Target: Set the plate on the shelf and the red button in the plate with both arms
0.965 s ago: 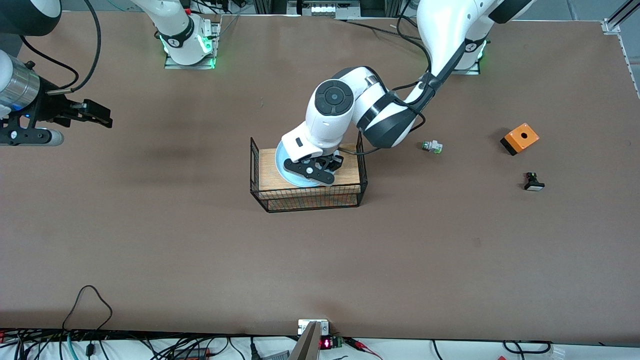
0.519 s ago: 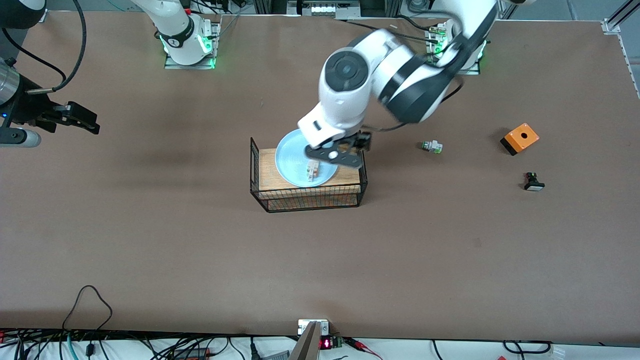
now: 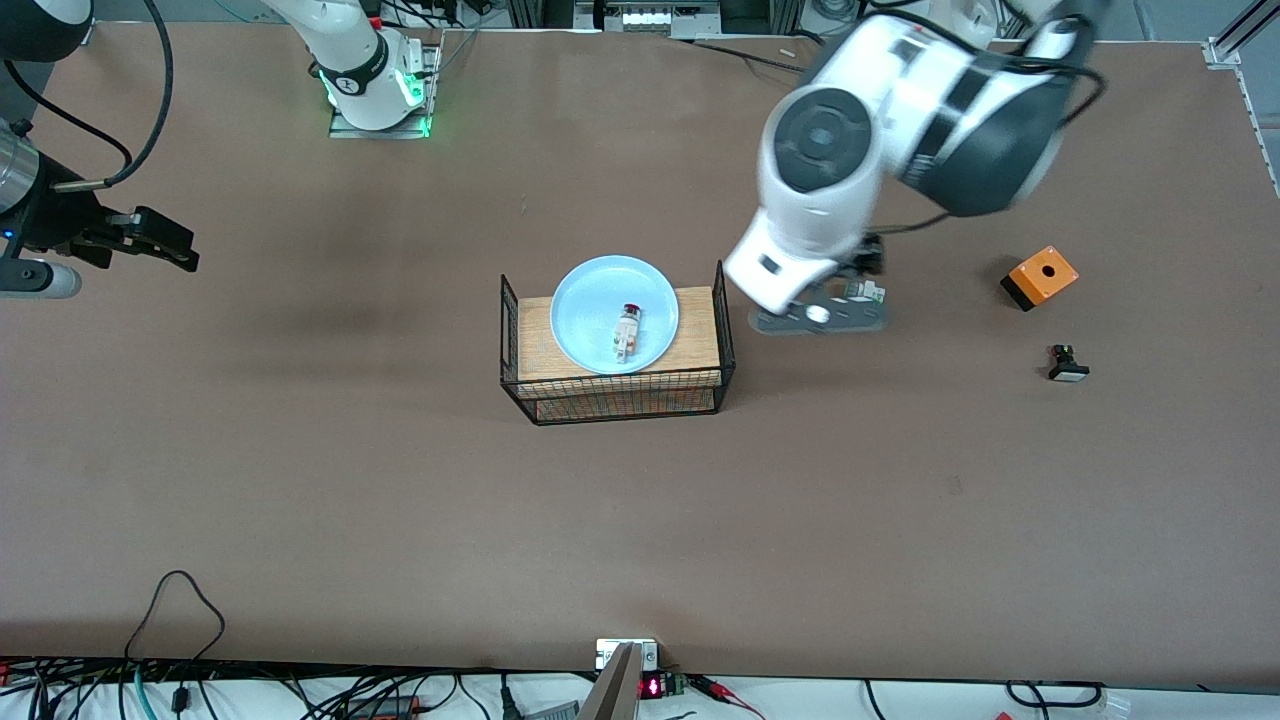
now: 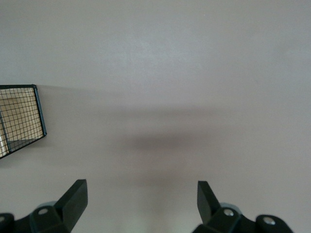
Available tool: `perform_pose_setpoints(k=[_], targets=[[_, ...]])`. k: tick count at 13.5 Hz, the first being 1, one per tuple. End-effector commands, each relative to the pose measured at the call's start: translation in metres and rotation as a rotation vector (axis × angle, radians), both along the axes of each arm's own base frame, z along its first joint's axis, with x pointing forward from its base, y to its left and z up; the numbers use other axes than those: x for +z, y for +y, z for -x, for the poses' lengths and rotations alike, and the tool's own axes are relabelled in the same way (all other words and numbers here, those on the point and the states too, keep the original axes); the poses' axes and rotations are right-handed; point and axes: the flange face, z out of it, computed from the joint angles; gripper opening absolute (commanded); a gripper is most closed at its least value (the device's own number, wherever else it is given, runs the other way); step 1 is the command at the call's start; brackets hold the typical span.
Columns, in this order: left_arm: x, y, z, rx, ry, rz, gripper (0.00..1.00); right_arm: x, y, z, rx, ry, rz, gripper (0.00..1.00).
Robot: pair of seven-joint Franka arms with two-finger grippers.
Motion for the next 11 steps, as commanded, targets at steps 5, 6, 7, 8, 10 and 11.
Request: perform_pose_setpoints(k=[5,6,7,8,10,11], targets=[[0.058,0.111,-0.032,-0.164,-0.007,0.046,1.00,0.004,0.007,-0.001,0.007,0.001,0.009,1.00],[0.060,0.137,-0.040,-0.175,-0.007,0.066,1.00,0.003,0.007,-0.001,0.010,0.004,0.010,1.00],[0.072,0.144,-0.038,-0.202,-0.040,0.092,1.00,0.003,0.007,0.000,0.013,0.014,0.010,1.00],[0.078,0.159,-0.040,-0.181,-0.052,0.121,1.00,0.001,0.006,0.002,0.010,0.032,0.010,1.00],[0.077,0.205,-0.031,-0.109,-0.017,0.194,1.00,-0.001,0.004,0.003,0.012,0.045,0.008,1.00],[0.075,0.222,-0.021,-0.096,0.005,0.233,1.00,-0.007,0.004,-0.001,0.011,0.054,0.008,1.00]])
